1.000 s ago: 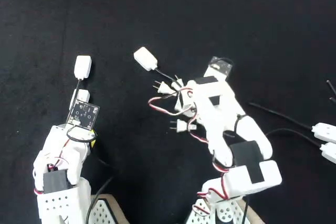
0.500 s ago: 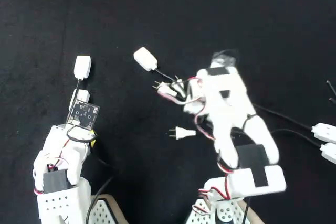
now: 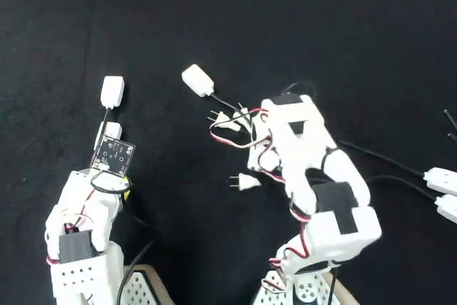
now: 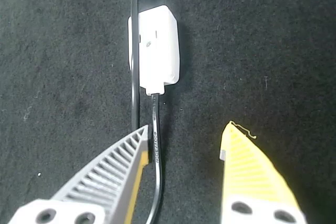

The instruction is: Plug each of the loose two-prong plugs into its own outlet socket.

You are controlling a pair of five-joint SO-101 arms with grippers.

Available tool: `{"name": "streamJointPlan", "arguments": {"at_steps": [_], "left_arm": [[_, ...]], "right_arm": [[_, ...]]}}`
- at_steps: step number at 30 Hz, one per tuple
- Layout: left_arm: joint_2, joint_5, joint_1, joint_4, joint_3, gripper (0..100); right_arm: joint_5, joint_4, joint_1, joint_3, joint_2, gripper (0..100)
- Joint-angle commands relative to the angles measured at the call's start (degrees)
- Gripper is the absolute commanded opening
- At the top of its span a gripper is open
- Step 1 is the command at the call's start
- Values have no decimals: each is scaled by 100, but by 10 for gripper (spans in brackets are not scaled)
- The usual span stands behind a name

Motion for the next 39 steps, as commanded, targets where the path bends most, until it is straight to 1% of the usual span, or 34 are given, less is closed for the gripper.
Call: {"name": "streamJointPlan", "arguments": {"at_steps": [1, 5, 7, 12, 14, 15, 19, 23, 30, 34, 37, 39], "left_arm": [[-53, -35, -22, -9, 110, 227], [-53, -35, -22, 0, 110, 227], [-53, -35, -31, 9, 110, 227], [-53, -35, -22, 0, 110, 227], [-53, -35, -22, 0, 110, 227], [-53, -35, -22, 0, 110, 227], [-53, -35, -22, 9, 110, 227], [-53, -35, -22, 18, 110, 227], [-53, -35, -22, 26, 110, 227], [-53, -35, -31, 26, 110, 227], [-53, -35, -31, 26, 110, 227], [-53, -35, -31, 26, 110, 227]], "right_arm": [[-97, -62, 70, 4, 171, 166], [-97, -475, 97, 84, 338, 106], [-97, -501, 79, 66, 382, 88], [-88, -501, 220, -119, 347, 83], [-18, -484, 343, -251, 347, 48], [132, -466, 404, -312, 347, 34], [879, -457, 440, -470, 347, 38], [1626, -193, 431, -866, 347, 34], [3323, 299, 404, -2202, 400, 36], [4352, 316, 308, -2466, 400, 36], [4791, 316, 18, -2369, 409, 37], [4818, 343, -158, -2334, 409, 38]]}}
